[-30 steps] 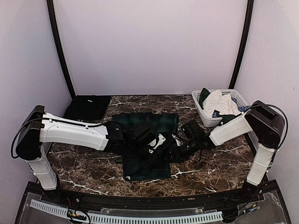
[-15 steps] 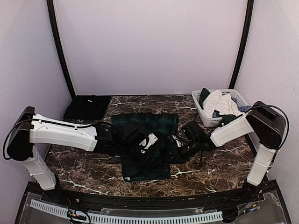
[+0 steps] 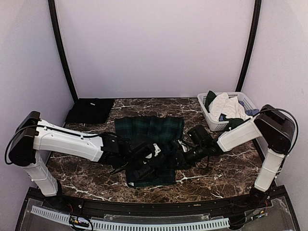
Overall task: Fold and stack the mixed laundry pile
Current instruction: Smooth out the rectangle-folded skirt at the center of the board.
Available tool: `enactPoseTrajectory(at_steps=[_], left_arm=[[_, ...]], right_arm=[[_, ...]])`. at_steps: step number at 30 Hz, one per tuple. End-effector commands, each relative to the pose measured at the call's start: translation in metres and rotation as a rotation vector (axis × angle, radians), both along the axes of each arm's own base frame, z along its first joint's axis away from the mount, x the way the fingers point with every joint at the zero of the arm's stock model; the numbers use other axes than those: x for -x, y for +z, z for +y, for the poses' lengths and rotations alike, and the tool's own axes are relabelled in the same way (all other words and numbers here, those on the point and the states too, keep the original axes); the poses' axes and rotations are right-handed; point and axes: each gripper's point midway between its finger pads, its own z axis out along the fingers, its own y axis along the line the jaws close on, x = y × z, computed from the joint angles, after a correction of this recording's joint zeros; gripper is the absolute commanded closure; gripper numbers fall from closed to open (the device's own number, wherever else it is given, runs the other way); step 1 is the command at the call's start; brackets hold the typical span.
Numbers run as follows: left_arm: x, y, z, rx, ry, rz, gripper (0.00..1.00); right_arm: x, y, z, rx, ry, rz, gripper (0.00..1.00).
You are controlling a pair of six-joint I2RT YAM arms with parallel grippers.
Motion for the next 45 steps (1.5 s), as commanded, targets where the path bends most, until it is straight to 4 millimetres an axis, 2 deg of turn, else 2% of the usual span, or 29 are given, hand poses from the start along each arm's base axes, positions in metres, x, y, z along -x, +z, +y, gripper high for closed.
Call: enactPoseTrajectory(at_steps=[1, 4, 6, 8, 12, 16, 19, 22, 24, 27, 30, 34, 35, 36, 40, 42, 44, 45], left_arm=[[-0.018, 0.010, -0.015, 0.032, 0.037, -0.117, 0.32], [-0.029, 0.017, -0.033, 0.088, 0.066, -0.167, 0.34], [-0.029, 0.021, -0.046, 0.126, 0.057, -0.184, 0.34], [-0.021, 0.023, -0.058, 0.152, 0.014, -0.189, 0.34], [0.009, 0.021, -0.077, 0.178, -0.124, -0.166, 0.34], [0.022, -0.001, -0.078, 0.177, -0.175, -0.109, 0.34], [0.026, -0.029, -0.080, 0.171, -0.180, -0.071, 0.35], [0.029, -0.052, -0.076, 0.161, -0.168, -0.026, 0.36], [0.035, -0.056, -0.075, 0.185, -0.171, 0.010, 0.37], [0.044, -0.041, -0.080, 0.238, -0.203, 0.045, 0.37], [0.060, -0.019, -0.083, 0.310, -0.264, 0.092, 0.35], [0.072, 0.016, -0.080, 0.392, -0.309, 0.113, 0.31], [0.072, 0.023, -0.078, 0.405, -0.310, 0.109, 0.31], [0.072, 0.038, -0.075, 0.432, -0.302, 0.098, 0.29], [0.064, 0.074, -0.061, 0.511, -0.247, 0.100, 0.27], [0.053, 0.080, -0.050, 0.537, -0.188, 0.113, 0.27], [0.037, 0.077, -0.036, 0.548, -0.112, 0.128, 0.28], [0.030, 0.068, -0.027, 0.536, -0.075, 0.131, 0.28]], right_arm=[[0.007, 0.003, 0.005, -0.038, 0.027, 0.008, 0.79], [0.008, 0.002, 0.005, -0.045, 0.030, 0.017, 0.84], [0.009, 0.001, 0.005, -0.050, 0.030, 0.022, 0.86], [0.010, 0.001, 0.006, -0.057, 0.030, 0.025, 0.88], [0.010, 0.005, 0.008, -0.074, 0.031, 0.025, 0.92], [0.011, 0.010, 0.008, -0.094, 0.030, 0.030, 0.94], [0.013, 0.013, 0.009, -0.116, 0.028, 0.035, 0.94], [0.016, 0.014, 0.005, -0.102, 0.025, 0.040, 0.84], [0.018, 0.013, -0.001, -0.070, 0.019, 0.030, 0.80], [0.015, 0.017, -0.013, -0.004, 0.002, -0.010, 0.70], [0.011, 0.034, -0.024, 0.021, -0.011, -0.063, 0.62], [-0.005, 0.060, -0.043, 0.062, -0.046, -0.161, 0.52], [-0.009, 0.070, -0.044, 0.054, -0.052, -0.191, 0.50], [-0.014, 0.081, -0.042, 0.038, -0.055, -0.225, 0.48], [-0.028, 0.114, -0.014, -0.040, -0.004, -0.286, 0.49], [-0.032, 0.121, 0.008, -0.061, 0.047, -0.298, 0.50], [-0.036, 0.121, 0.030, -0.075, 0.092, -0.299, 0.52], [-0.039, 0.122, 0.040, -0.086, 0.108, -0.302, 0.54]])
